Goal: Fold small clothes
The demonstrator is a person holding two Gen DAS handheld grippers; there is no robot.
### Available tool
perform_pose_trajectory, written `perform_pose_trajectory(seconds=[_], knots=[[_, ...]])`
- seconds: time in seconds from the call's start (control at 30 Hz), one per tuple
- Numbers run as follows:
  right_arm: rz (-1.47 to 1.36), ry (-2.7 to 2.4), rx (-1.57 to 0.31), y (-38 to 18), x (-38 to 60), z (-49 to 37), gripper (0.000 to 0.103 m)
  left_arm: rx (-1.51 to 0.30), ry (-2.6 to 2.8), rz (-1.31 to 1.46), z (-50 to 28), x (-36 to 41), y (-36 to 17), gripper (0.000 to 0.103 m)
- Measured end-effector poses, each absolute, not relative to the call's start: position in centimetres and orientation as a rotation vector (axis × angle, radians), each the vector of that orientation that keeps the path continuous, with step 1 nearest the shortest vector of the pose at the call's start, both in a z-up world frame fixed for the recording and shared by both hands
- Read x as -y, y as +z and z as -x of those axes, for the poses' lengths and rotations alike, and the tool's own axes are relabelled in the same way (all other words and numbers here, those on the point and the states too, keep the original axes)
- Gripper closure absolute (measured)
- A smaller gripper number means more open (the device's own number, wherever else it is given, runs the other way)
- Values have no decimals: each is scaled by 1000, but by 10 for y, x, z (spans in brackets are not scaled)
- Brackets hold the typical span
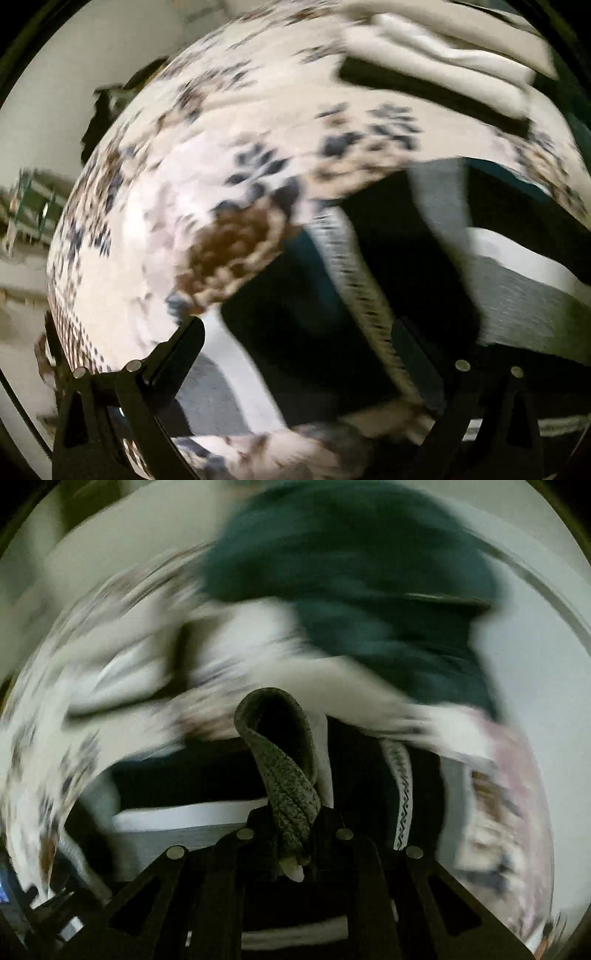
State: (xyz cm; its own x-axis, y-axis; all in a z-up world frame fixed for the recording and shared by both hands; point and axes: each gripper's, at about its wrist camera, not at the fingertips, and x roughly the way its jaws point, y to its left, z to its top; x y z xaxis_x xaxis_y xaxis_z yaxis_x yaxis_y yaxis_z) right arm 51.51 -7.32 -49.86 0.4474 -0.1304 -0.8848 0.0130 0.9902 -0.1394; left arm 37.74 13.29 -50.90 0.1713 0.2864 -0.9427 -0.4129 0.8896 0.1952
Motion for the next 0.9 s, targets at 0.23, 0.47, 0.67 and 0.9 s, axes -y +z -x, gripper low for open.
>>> perform_pose_trajectory(seconds=[0.23, 0.47, 0.67, 0.9], knots=[[336, -1, -1185, -596, -74, -515, 91, -1315, 543, 223, -355, -191, -533, 0], [87, 168, -1350, -597, -43, -477, 39, -1286, 576, 331, -303, -230, -518, 0], [-43, 77, -1371, -564, 43, -423, 25, -1335, 580, 701, -186, -271, -514, 0], [-97, -69, -1507, -594, 114, -379, 25, -1231, 640, 1256, -111, -296, -571, 0]])
